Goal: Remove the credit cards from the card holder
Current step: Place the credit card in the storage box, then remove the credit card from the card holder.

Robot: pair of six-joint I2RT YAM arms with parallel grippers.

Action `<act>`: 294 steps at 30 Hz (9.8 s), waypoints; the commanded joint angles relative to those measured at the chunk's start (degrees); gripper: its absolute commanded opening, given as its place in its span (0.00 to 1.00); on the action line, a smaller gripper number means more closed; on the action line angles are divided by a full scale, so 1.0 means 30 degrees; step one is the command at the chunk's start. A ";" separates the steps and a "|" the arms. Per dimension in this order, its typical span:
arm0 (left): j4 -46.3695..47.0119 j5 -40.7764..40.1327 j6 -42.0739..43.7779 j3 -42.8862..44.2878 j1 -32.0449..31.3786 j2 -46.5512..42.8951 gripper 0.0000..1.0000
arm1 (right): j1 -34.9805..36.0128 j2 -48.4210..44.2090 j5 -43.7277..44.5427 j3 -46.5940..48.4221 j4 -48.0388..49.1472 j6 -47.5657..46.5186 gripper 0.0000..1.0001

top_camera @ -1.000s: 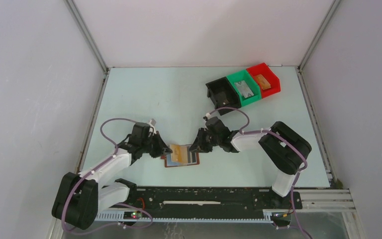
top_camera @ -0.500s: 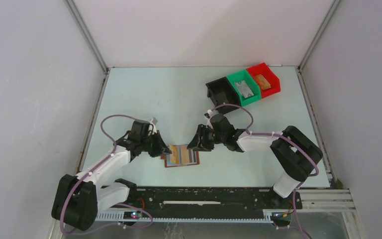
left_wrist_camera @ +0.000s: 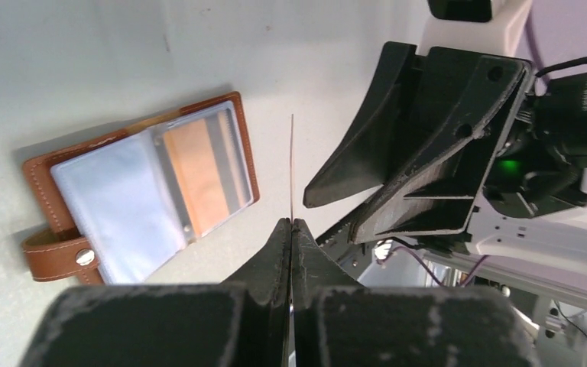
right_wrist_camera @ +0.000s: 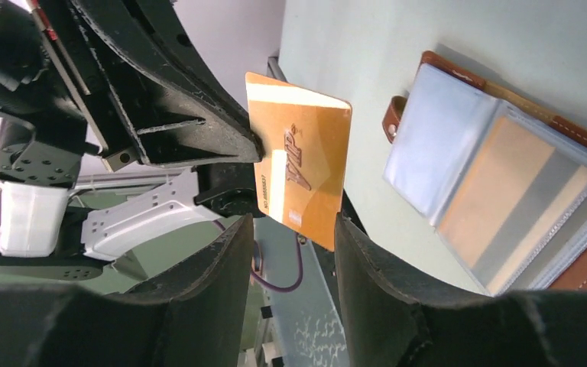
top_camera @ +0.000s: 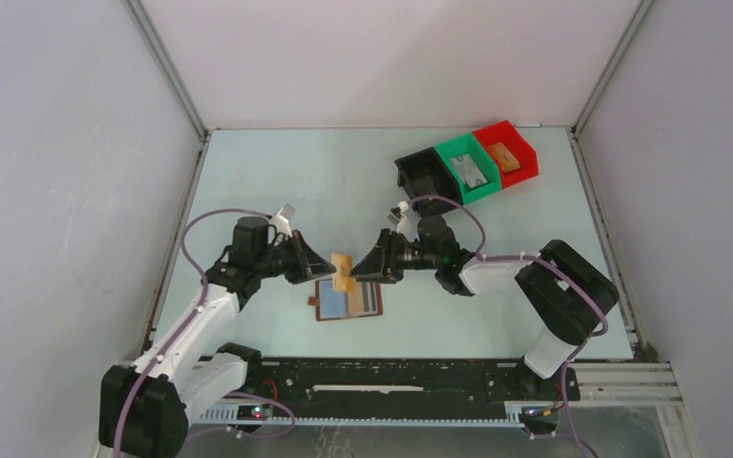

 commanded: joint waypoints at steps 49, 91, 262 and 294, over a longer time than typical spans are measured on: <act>0.2412 0.4376 -0.1672 0.0566 0.0808 -0.0019 0.11 | -0.1295 0.1619 -0.3605 0.0265 0.7807 0.3949 0.07; -0.1696 0.0507 0.0973 0.3485 0.0842 0.1211 0.53 | -1.0016 0.1835 2.8644 1.2995 -1.5473 1.4628 0.00; -0.1689 -0.5578 0.0186 -0.1441 0.0283 0.4218 0.51 | 0.4272 0.1015 0.4699 0.3457 -0.5680 -0.3615 0.47; -0.1400 -0.2257 -0.0585 -0.1088 0.1032 0.1427 0.38 | 0.3488 0.2854 0.4875 0.4597 -0.6603 -0.2769 0.38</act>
